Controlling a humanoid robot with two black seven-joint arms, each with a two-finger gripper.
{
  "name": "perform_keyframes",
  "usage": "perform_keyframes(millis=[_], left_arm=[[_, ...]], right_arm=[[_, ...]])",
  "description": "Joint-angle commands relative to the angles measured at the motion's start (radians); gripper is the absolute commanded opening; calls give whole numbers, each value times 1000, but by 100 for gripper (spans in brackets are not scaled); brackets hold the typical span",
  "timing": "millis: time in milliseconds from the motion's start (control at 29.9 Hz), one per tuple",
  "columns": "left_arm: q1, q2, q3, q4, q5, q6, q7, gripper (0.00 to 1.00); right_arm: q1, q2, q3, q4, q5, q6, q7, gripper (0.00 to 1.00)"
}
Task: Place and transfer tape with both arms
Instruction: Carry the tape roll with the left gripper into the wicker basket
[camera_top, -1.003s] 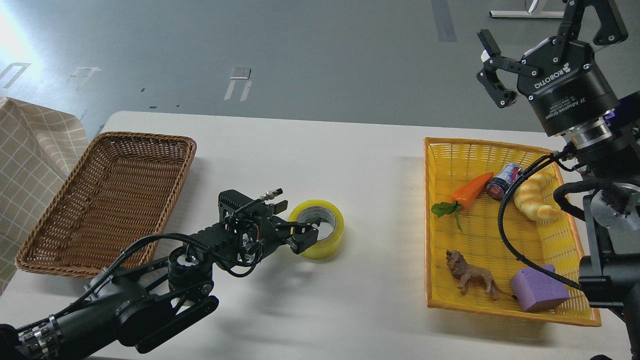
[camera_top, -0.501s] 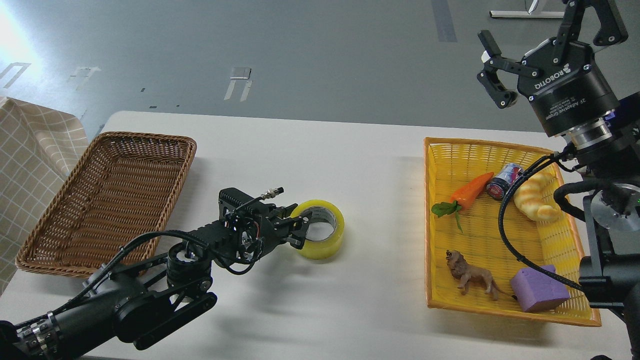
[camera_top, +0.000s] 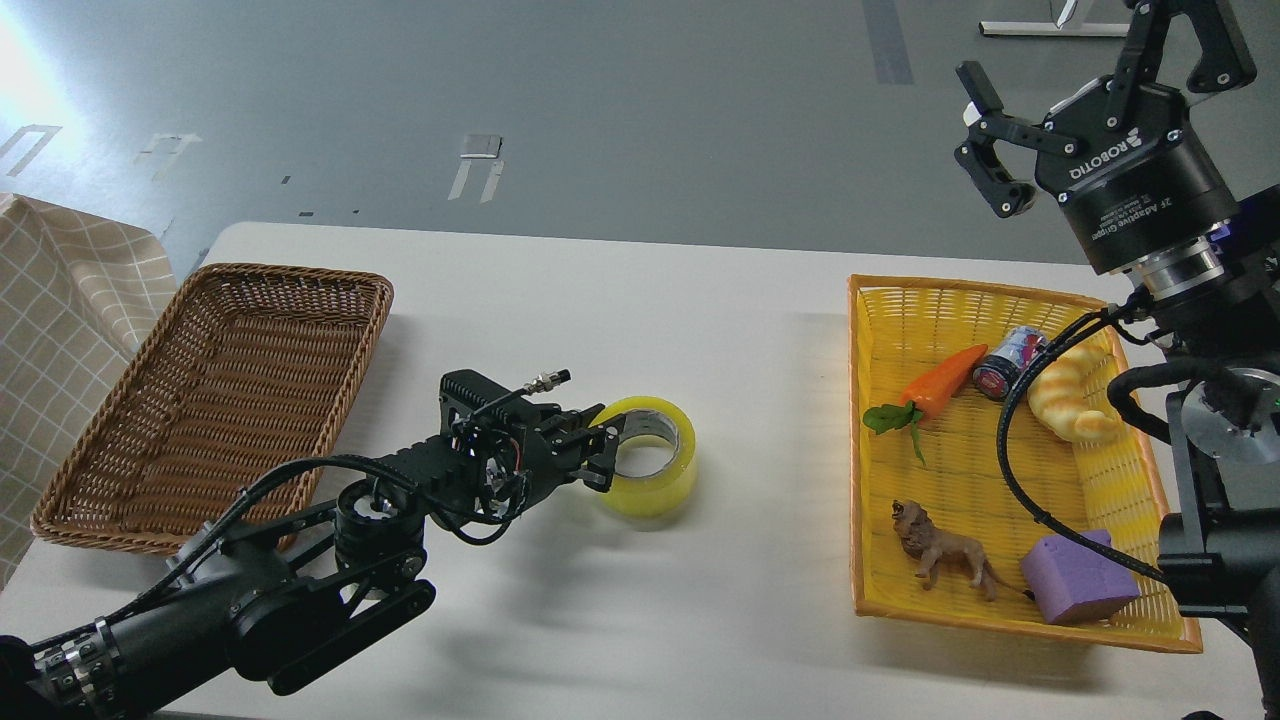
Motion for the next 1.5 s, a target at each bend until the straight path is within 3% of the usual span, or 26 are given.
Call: perform_keyframes(millis=[0,301,501,635,869,1237,1471], left_arm=[[-11,0,-2,-5,0,1,-3,6],[-94,53,-2,-29,0,-1,-21,6],[-166,185,-5,-92,0,-15,-30,6],[-232,322,-5,-100,0,-18,-79,6],[-238,524,-20,-125,0,2,-155,6],[-198,744,-5,-102,-129,105,-176,8],[-89,794,-5,12,-209,246,-230,8]], right_arm=[[-1,0,0,-3,0,-1,0,100],[-4,2,0,-2,0,-1,0,100],[-6,2,0,-6,0,-1,0,100],[-6,3,-2,-5,0,0,-2,100],[-6,3,-9,-3,0,0,-2,100],[-17,6,-13,3,0,0,-2,100],[-32,6,-16,5,0,0,-2,100]])
